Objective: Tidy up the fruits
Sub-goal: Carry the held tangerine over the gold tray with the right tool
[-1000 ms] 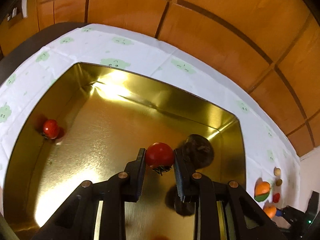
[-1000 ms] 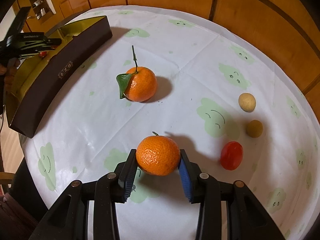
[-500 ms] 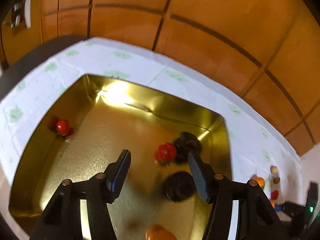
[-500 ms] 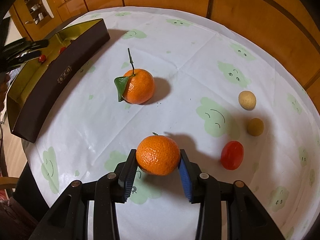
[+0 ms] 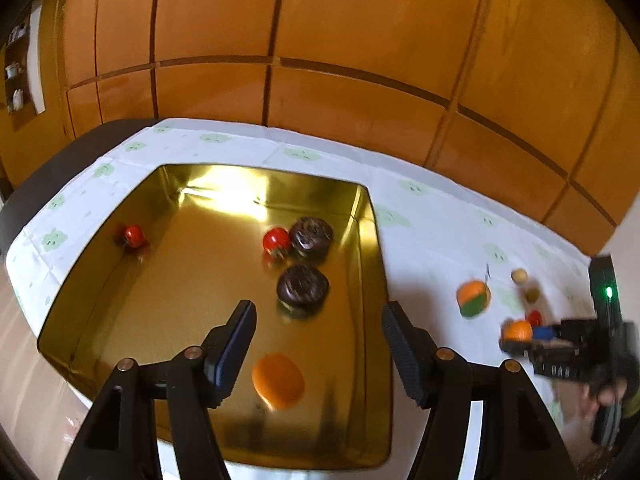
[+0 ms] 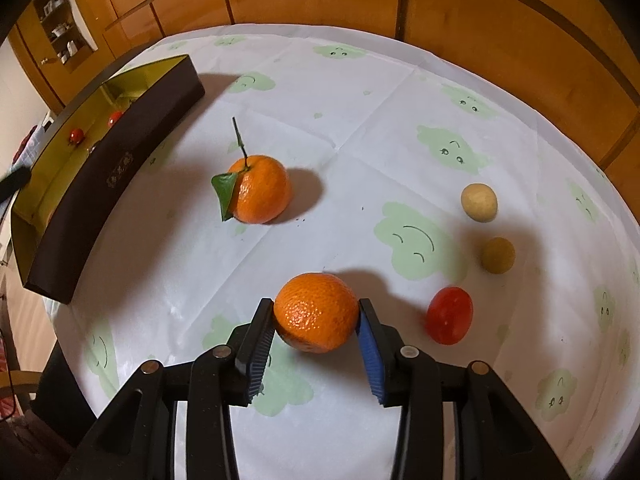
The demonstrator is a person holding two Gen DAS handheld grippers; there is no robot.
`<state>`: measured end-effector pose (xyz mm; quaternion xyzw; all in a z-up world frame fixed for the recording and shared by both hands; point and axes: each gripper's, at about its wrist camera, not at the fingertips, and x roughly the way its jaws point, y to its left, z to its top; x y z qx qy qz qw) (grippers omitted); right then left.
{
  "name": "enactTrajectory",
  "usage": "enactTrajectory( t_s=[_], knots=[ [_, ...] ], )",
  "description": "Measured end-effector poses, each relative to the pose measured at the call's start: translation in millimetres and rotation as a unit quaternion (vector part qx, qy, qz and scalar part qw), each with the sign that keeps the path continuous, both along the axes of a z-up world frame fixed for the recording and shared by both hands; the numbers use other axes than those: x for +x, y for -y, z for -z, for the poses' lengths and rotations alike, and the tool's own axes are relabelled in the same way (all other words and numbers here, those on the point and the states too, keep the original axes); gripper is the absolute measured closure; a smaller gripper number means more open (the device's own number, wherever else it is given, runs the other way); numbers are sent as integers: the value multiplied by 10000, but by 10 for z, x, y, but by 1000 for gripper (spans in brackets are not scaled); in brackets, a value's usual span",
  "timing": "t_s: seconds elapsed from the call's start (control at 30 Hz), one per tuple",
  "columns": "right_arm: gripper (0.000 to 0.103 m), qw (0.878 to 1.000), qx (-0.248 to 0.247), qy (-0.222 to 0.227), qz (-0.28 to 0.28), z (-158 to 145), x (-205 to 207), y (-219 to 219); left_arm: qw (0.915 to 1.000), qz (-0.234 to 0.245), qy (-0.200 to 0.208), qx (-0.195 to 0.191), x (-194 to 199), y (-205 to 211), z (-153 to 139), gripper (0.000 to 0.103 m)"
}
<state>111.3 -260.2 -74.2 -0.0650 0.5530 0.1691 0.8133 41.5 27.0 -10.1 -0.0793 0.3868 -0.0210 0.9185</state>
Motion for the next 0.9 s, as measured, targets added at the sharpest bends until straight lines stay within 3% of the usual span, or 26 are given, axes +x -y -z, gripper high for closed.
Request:
enactTrajectory(
  t_s=[0.63, 0.9],
  knots=[
    [62, 9986, -372, 320, -221, -1, -57, -91, 9995, -63, 39, 313, -249, 17, 39, 37],
    [63, 9975, -548, 306, -337, 57, -115, -171, 9996, -126, 26, 255, -290, -65, 55, 37]
  ],
)
